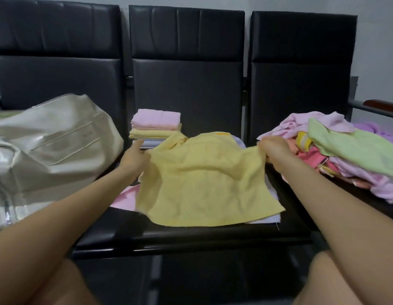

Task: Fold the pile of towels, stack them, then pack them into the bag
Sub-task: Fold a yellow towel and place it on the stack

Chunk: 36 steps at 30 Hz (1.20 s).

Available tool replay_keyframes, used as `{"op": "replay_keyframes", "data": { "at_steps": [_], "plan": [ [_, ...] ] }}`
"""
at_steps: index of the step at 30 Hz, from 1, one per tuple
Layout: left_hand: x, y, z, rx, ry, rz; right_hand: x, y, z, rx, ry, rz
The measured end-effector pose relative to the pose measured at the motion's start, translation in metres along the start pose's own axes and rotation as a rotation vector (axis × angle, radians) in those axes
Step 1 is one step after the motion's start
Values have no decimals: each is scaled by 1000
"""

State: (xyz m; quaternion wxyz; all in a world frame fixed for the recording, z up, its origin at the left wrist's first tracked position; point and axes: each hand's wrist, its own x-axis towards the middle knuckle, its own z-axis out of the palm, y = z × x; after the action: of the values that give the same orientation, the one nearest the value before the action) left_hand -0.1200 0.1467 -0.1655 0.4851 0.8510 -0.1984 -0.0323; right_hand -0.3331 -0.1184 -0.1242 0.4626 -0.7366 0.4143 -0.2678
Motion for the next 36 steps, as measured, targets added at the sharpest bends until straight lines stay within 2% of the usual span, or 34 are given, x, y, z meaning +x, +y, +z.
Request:
{"op": "replay_keyframes", "data": {
  "at_steps": [2, 3, 5, 8, 10, 13, 15, 17, 19, 25, 27, 30, 31, 33, 36],
  "plan": [
    [-2, -6, 7, 403, -2, 142, 3, 14, 11, -287, 0, -57],
    [-7, -5, 10, 489, -6, 219, 3, 20, 17, -374, -7, -92],
    [-20, 2, 16, 473, -52, 351, -1, 27, 26, -428, -23, -151],
    [-49, 18, 23, 394, -166, 577, -13, 24, 34, -365, -97, -308],
    [-64, 24, 25, 374, -318, 658, -32, 18, 39, -279, -249, -380],
    [-76, 22, 31, 437, -596, 750, -64, 15, 45, -293, -566, -439],
    [-80, 12, 37, 501, -752, 790, -80, 20, 49, -365, -767, -440],
    [-82, -1, 43, 516, -808, 828, -91, 26, 52, -536, -889, -508],
    [-82, -8, 45, 489, -799, 849, -95, 33, 53, -657, -893, -609],
    [-80, -17, 42, 413, -783, 905, -92, 41, 56, -615, -837, -705],
    [-82, -19, 43, 482, -762, 901, -91, 40, 59, -589, -839, -677],
    [-83, -16, 49, 548, -644, 953, -87, 35, 58, -416, -927, -515],
    [-83, -14, 51, 537, -630, 936, -85, 34, 58, -359, -931, -478],
    [-76, -8, 49, 456, -634, 807, -80, 31, 59, -355, -831, -464],
    [-58, 6, 40, 260, -562, 616, -75, 22, 65, -351, -674, -535]
  ]
}}
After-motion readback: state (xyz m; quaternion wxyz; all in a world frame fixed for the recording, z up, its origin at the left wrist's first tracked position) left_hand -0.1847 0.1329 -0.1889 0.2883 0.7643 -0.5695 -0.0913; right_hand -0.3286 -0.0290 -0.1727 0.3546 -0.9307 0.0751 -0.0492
